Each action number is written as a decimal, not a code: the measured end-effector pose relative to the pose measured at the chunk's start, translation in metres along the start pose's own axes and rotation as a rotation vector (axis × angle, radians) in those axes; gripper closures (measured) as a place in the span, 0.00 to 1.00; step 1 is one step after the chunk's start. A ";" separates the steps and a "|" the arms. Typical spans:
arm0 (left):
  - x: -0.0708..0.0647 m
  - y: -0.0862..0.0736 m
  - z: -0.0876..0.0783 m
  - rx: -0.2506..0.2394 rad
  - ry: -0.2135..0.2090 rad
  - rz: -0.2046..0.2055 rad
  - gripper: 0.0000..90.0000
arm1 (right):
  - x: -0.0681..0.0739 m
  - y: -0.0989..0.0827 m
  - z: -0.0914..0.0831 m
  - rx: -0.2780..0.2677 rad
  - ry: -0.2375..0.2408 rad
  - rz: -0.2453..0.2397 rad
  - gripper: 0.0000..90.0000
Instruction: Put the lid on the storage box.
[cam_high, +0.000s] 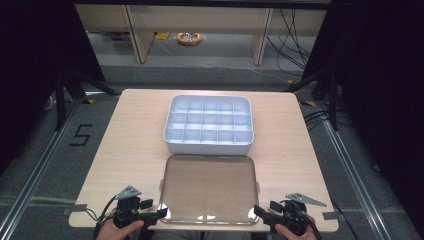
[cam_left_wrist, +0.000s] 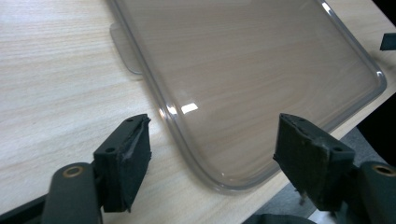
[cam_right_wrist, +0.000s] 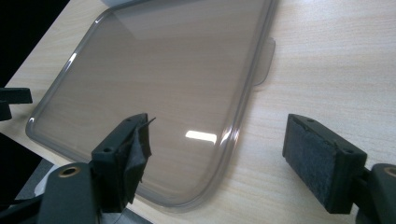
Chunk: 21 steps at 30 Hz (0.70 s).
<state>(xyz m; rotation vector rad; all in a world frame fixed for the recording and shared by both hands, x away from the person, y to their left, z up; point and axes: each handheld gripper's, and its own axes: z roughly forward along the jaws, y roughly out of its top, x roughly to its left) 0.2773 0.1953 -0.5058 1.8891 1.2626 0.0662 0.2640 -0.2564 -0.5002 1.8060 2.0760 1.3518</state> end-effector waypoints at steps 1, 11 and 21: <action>-0.001 0.000 0.002 -0.009 0.004 -0.021 0.31 | 0.001 0.000 0.001 0.007 -0.008 0.006 0.29; 0.002 0.008 0.012 -0.002 0.004 -0.035 0.36 | -0.005 0.005 0.018 0.015 0.001 0.014 0.35; 0.001 0.009 0.020 0.012 -0.005 -0.052 0.36 | 0.002 0.006 0.030 0.013 0.034 0.074 0.33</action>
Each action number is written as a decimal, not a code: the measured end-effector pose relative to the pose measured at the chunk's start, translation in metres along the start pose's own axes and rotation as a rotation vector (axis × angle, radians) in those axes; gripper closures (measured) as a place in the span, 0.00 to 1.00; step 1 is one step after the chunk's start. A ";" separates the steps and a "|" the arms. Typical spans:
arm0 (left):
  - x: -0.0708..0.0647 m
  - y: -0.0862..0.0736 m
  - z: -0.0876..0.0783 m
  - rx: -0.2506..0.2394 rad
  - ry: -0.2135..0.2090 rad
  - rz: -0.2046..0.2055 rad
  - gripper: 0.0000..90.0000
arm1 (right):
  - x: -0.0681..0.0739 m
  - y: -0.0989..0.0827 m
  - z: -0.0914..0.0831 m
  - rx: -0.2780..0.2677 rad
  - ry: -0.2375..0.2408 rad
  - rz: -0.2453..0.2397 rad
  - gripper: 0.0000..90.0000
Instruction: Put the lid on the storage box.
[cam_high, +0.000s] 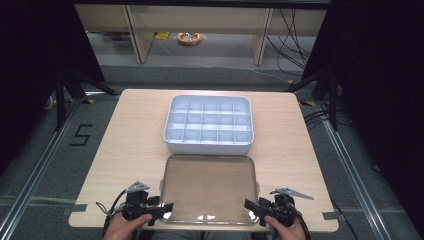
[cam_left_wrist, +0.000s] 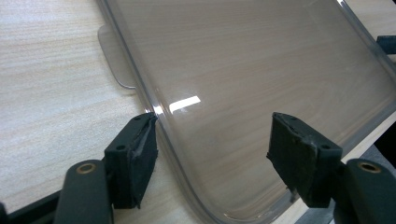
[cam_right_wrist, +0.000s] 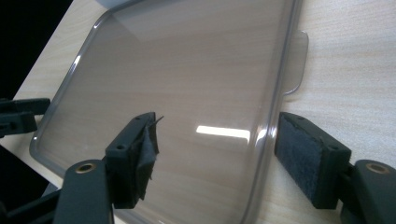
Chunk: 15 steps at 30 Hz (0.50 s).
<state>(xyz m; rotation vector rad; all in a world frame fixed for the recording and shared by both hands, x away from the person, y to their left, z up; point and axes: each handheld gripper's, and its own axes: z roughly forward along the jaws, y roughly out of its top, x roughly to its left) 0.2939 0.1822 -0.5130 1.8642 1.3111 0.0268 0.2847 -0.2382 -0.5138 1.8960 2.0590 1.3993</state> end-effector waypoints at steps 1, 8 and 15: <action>0.000 -0.001 -0.001 -0.004 0.000 -0.013 0.37 | 0.003 -0.001 -0.001 -0.001 0.002 0.077 0.34; 0.000 -0.003 -0.003 -0.001 0.001 0.003 0.38 | 0.001 -0.003 -0.004 0.005 0.045 0.140 0.37; -0.003 -0.006 -0.002 0.020 -0.059 0.003 0.40 | -0.002 -0.009 -0.002 -0.005 0.094 0.067 0.56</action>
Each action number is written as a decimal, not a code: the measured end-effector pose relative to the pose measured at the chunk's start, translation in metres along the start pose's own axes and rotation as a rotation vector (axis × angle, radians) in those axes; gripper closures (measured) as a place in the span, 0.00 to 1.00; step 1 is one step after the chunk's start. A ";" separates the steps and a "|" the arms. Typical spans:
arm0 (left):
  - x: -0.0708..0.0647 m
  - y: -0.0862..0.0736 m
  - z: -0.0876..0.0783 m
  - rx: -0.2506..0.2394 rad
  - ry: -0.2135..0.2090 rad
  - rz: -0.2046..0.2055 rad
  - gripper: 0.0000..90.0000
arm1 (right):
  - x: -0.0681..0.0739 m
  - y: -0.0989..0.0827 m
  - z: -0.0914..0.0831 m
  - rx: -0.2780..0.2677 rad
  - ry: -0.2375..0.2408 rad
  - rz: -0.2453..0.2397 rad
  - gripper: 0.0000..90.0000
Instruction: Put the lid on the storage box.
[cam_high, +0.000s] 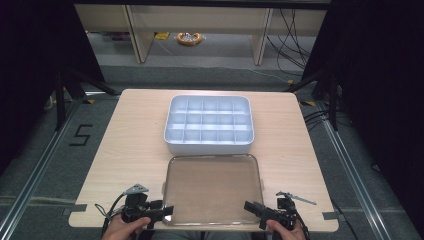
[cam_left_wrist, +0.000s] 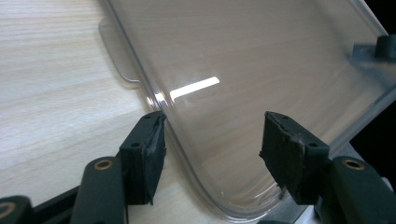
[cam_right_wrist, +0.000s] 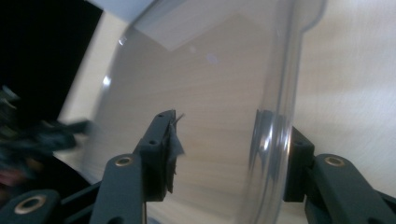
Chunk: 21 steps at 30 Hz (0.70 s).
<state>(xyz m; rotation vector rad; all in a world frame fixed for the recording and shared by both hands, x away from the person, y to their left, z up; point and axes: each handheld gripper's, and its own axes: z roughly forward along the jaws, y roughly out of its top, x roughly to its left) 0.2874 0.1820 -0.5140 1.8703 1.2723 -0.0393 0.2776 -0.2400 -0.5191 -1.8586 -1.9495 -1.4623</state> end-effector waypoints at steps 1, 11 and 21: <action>0.001 0.001 0.000 0.000 -0.008 -0.004 0.40 | 0.006 0.001 -0.006 0.009 0.036 0.024 0.59; 0.001 0.001 0.001 -0.003 -0.012 0.020 0.33 | 0.011 0.001 -0.017 0.014 0.068 -0.154 0.59; -0.002 0.003 0.005 -0.013 0.024 0.057 0.29 | 0.014 0.001 -0.020 0.041 0.069 -0.211 0.58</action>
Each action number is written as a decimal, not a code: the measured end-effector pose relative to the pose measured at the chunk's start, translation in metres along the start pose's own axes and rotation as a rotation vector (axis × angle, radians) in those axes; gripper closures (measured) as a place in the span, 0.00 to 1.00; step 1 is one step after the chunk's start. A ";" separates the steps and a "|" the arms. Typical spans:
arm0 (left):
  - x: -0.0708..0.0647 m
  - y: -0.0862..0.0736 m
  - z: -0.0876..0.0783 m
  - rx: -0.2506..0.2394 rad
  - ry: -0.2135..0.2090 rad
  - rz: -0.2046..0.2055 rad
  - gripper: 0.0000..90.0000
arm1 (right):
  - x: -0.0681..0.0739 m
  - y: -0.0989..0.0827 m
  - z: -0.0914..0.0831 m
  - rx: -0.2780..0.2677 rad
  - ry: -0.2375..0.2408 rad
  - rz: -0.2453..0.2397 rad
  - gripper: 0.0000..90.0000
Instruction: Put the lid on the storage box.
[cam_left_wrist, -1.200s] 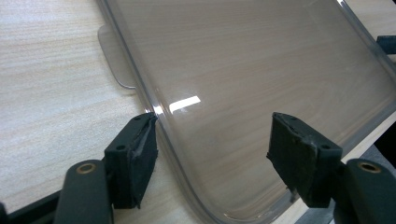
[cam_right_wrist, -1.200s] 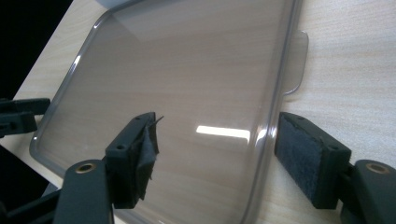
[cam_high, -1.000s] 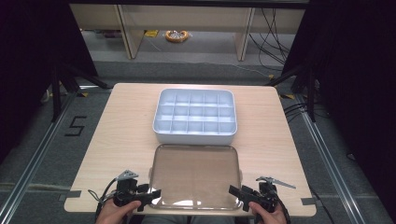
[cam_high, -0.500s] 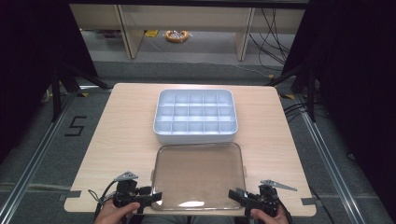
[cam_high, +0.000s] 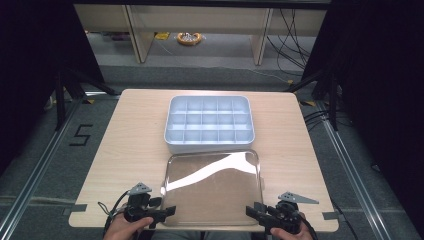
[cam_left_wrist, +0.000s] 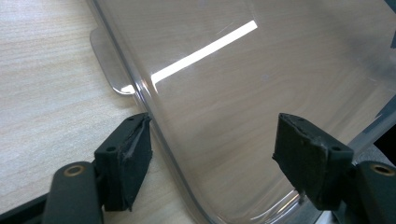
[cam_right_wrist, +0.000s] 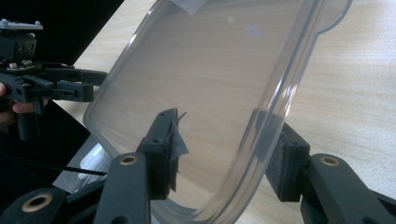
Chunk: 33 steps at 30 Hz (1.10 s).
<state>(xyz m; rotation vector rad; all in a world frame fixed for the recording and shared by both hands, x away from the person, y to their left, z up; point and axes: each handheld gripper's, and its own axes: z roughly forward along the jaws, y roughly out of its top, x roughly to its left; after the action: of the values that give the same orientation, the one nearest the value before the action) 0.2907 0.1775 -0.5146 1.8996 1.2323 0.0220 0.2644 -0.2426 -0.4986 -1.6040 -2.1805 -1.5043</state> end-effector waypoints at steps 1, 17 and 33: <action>0.000 0.000 0.000 0.000 0.000 0.000 0.29 | 0.000 0.000 0.000 -0.003 0.005 -0.012 0.58; 0.009 0.004 -0.005 0.022 0.075 0.025 0.41 | -0.015 -0.005 0.007 0.081 -0.074 -0.032 0.62; 0.019 0.004 -0.006 -0.021 0.009 -0.065 0.38 | 0.004 -0.003 -0.004 0.023 -0.084 -0.133 0.64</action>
<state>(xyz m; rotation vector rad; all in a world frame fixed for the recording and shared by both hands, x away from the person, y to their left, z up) 0.3010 0.1949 -0.5155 1.8423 1.2946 0.0086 0.2584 -0.2422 -0.4968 -1.5713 -2.3849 -1.4630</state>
